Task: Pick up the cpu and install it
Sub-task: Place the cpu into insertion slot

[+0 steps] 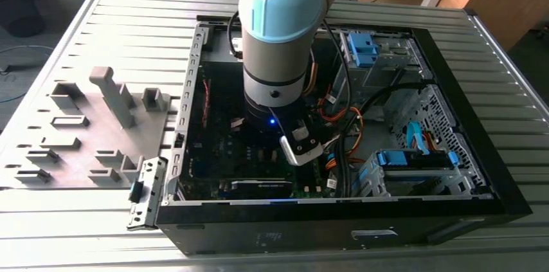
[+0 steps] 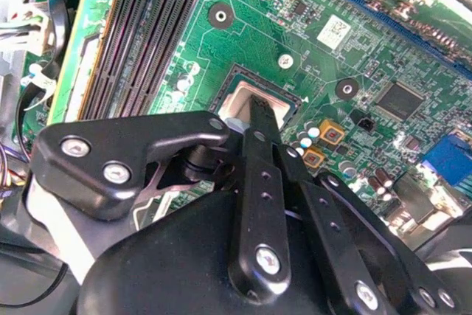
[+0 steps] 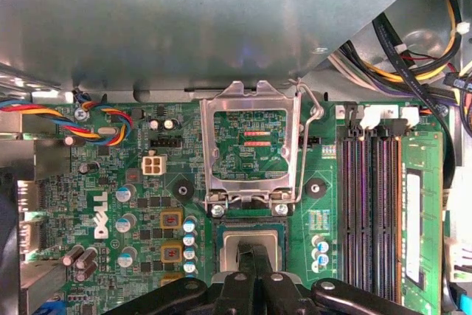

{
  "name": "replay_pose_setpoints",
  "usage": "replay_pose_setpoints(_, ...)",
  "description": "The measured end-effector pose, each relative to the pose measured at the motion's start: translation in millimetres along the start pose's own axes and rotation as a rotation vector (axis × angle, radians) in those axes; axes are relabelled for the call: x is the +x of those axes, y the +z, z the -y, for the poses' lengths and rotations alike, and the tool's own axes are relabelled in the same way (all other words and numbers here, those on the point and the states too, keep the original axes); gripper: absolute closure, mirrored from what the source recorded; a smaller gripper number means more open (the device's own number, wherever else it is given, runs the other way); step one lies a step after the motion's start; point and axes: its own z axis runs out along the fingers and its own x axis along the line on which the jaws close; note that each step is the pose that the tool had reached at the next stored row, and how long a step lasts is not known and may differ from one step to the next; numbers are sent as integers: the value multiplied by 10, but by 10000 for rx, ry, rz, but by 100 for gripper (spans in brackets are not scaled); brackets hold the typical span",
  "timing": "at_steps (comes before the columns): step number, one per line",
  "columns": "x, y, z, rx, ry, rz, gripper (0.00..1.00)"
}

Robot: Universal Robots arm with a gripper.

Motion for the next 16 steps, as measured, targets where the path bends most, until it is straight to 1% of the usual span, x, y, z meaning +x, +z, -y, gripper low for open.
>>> replay_pose_setpoints(3, 1, 7, 0, -22, 1, -1, 89)
replay_pose_setpoints(16, 1, 15, 0, -26, 2, 0, 89)
